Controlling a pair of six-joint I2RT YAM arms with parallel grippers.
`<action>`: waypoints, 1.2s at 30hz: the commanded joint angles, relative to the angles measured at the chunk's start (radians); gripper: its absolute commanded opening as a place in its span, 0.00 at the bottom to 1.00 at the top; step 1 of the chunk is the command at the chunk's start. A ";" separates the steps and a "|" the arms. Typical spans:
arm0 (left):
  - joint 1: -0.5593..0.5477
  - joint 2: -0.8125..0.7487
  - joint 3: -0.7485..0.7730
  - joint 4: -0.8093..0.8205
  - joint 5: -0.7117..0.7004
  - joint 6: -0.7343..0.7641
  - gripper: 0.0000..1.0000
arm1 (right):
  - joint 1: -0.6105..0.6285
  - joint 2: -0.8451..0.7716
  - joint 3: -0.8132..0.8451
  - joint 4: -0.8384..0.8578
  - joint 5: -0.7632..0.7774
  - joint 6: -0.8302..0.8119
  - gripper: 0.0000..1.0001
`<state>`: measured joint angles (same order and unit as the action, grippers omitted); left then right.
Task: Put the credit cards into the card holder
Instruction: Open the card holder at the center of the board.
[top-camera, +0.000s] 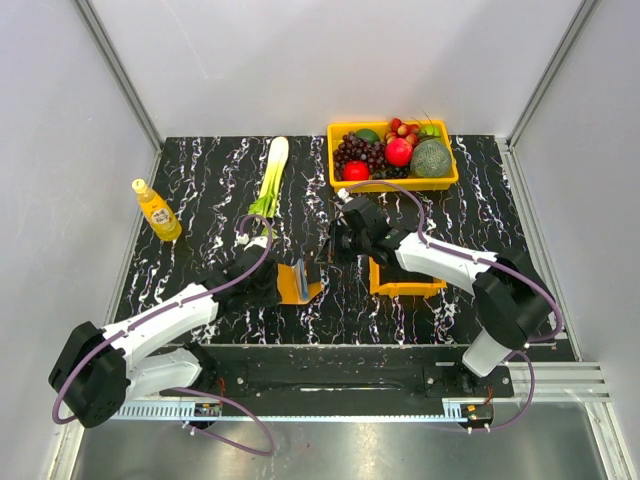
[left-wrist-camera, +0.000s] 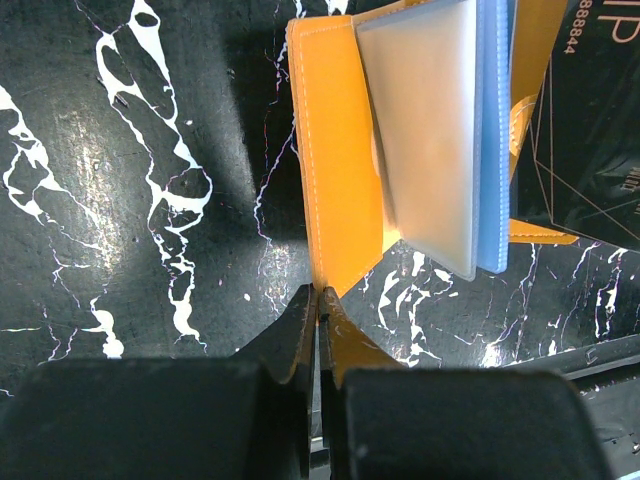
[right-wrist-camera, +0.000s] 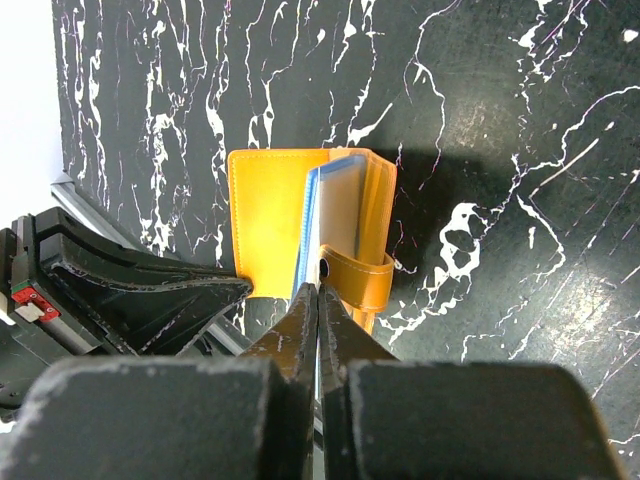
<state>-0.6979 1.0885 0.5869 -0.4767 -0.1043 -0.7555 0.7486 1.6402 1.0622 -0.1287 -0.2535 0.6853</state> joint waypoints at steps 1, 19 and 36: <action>0.003 -0.019 0.036 0.013 0.014 0.015 0.00 | 0.015 -0.002 0.044 0.034 -0.013 -0.001 0.00; 0.005 -0.022 0.042 0.013 0.018 0.018 0.00 | 0.014 -0.007 0.018 0.179 -0.089 0.051 0.00; 0.003 -0.052 0.057 0.018 0.021 0.033 0.00 | 0.038 0.101 0.074 0.061 -0.008 -0.016 0.00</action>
<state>-0.6979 1.0710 0.5907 -0.4778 -0.1005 -0.7471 0.7647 1.7290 1.0782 -0.0242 -0.3145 0.7071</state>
